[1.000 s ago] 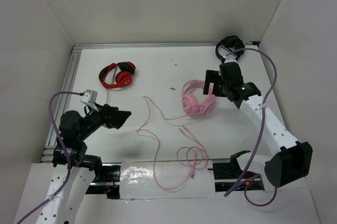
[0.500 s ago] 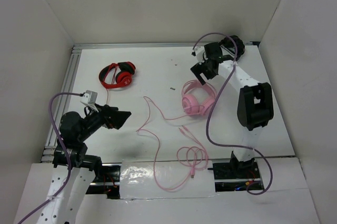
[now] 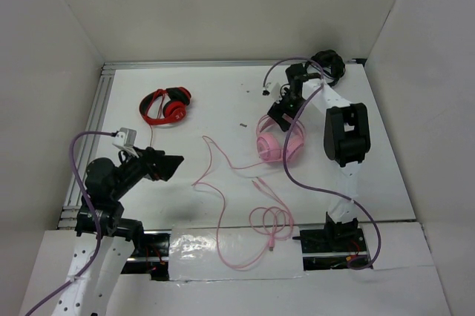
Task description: Wrap the headphones
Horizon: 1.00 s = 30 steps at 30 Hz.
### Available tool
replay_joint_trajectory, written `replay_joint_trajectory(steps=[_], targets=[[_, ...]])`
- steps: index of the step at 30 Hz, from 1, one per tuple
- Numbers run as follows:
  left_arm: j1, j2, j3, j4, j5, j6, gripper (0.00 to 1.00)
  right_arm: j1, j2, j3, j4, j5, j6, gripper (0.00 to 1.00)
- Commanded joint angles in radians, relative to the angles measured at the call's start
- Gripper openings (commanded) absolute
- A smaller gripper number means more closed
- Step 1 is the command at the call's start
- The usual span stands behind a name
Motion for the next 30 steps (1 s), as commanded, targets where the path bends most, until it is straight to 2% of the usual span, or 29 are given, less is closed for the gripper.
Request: replay_joint_trajectory(steps=[1, 2, 3, 5, 6, 7, 10, 11, 15, 18, 19, 21, 25, 28, 30], targets=[[-0.003, 0.013, -0.001, 0.053, -0.019, 0.013, 0.99, 0.004, -0.003, 0.008, -0.055, -0.111, -0.05, 1.0], [-0.003, 0.017, 0.001, 0.05, -0.025, 0.013, 0.99, 0.005, 0.009, 0.012, -0.056, -0.124, -0.054, 1.0], [-0.003, 0.023, 0.002, 0.053, -0.024, 0.015, 0.99, 0.01, 0.043, 0.024, -0.058, -0.126, -0.051, 0.83], [-0.003, 0.027, 0.005, 0.049, -0.025, 0.016, 0.99, 0.009, 0.078, 0.11, -0.109, -0.176, -0.041, 0.83], [-0.003, 0.03, 0.008, 0.046, -0.03, 0.015, 0.99, 0.004, 0.09, 0.129, -0.119, -0.193, -0.039, 0.91], [-0.003, 0.032, 0.009, 0.046, -0.033, 0.015, 0.99, -0.001, 0.104, 0.146, -0.123, -0.203, -0.036, 0.91], [-0.003, 0.03, 0.007, 0.04, -0.051, 0.01, 0.99, 0.001, 0.123, 0.153, -0.122, -0.194, -0.018, 0.77], [-0.003, 0.027, 0.008, 0.038, -0.062, 0.004, 0.98, -0.002, 0.123, 0.147, -0.111, -0.2, 0.007, 0.68], [-0.003, 0.027, 0.018, 0.014, -0.104, -0.008, 0.98, -0.002, 0.121, 0.14, -0.094, -0.203, 0.019, 0.64], [-0.003, 0.02, 0.022, 0.0, -0.125, -0.017, 0.98, -0.001, 0.11, 0.111, -0.047, -0.182, 0.041, 0.56], [-0.003, 0.015, 0.021, -0.002, -0.128, -0.022, 0.98, 0.007, 0.097, 0.098, -0.026, -0.165, 0.05, 0.01], [-0.003, 0.003, 0.018, -0.005, -0.142, -0.025, 0.98, 0.012, 0.075, 0.052, 0.043, -0.12, 0.076, 0.0], [-0.003, -0.017, 0.013, -0.009, -0.137, -0.028, 0.98, 0.004, 0.038, 0.064, 0.025, -0.163, 0.079, 0.0], [-0.003, -0.023, 0.019, -0.016, -0.137, -0.03, 0.98, -0.002, -0.052, 0.042, 0.1, -0.189, 0.14, 0.0], [-0.003, -0.025, 0.021, -0.019, -0.134, -0.033, 0.98, -0.008, -0.125, -0.015, 0.221, -0.226, 0.229, 0.0]])
